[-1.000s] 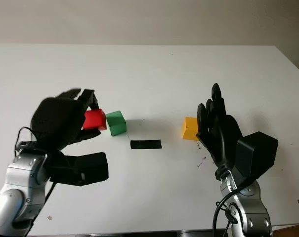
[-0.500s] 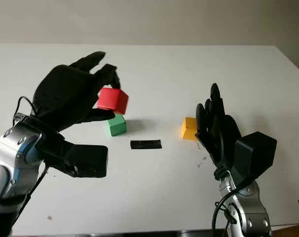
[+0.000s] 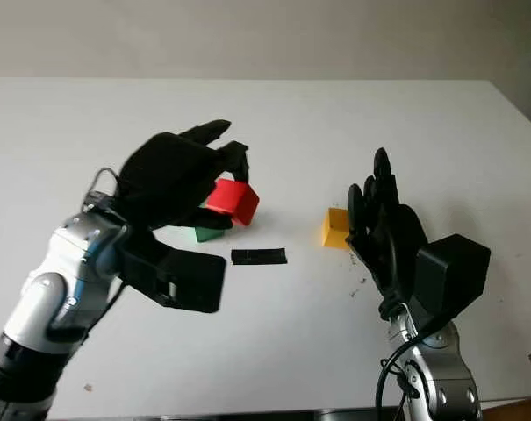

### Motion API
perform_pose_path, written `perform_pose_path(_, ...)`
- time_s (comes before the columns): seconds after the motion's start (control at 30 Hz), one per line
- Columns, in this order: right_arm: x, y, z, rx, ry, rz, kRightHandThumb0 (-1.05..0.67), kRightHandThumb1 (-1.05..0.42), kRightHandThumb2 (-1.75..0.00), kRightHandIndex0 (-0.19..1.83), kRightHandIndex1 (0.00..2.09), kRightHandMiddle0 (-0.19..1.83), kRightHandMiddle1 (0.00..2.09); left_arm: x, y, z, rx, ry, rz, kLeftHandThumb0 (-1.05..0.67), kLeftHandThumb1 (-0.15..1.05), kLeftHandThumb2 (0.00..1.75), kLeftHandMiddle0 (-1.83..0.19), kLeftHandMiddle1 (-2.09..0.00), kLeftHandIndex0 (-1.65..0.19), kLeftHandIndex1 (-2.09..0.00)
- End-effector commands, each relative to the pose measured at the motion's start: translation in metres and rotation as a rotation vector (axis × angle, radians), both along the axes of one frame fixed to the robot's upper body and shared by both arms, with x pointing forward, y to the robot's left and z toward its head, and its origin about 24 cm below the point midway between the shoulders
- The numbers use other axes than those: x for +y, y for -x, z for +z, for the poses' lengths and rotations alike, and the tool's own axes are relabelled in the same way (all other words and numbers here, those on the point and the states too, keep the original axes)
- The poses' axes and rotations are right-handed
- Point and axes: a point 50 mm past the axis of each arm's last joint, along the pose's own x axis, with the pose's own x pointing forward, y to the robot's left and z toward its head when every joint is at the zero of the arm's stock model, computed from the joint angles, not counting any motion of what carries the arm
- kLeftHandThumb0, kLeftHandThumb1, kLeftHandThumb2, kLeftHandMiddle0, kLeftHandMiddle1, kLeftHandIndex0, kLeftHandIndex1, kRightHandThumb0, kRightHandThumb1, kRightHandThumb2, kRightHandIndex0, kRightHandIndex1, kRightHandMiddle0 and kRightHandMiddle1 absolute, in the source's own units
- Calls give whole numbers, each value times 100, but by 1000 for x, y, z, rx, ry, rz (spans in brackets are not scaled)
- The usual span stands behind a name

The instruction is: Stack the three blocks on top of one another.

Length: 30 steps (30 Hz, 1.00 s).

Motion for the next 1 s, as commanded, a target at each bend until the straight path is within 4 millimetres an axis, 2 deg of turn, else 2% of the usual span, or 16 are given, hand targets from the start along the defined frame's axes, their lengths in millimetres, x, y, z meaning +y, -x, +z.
perform_pose_path(0.0, 0, 0, 3, -20, 0, -1, -67, -105, -63, -19, 0, -19, 4, -8, 2, 2, -11, -13, -15, -36, 104, 5, -15, -5, -24, -141)
perform_pose_path(0.3, 2, -1, 3, -20, -4, -5, -66, -105, -62, -19, 0, -19, 5, -23, 1, -18, 91, -93, -51, -40, 105, 9, -14, -5, -16, -137)
perform_pose_path(0.47, 2, -1, 3, -19, -2, -8, -66, -105, -62, -19, 0, -19, 5, -28, 3, -23, 108, -82, -82, -40, 103, 7, -15, -6, -20, -167)
perform_pose_path(0.53, 2, -1, 3, -18, -4, -6, -67, -105, -62, -19, 0, -19, 5, -29, 3, -26, 107, -75, -85, -39, 103, 6, -17, -7, -22, -173)
perform_pose_path(0.67, 2, 0, 3, -21, -9, -5, -67, -105, -62, -19, 0, -19, 4, -31, 2, -30, 113, -101, -81, -41, 103, 5, -26, -10, -25, -167)
perform_pose_path(0.97, 3, 0, 2, -18, -17, -7, -68, -105, -62, -19, 0, -19, 4, -34, 0, -44, 129, -99, -76, -36, 105, 6, -21, -6, -21, -167)
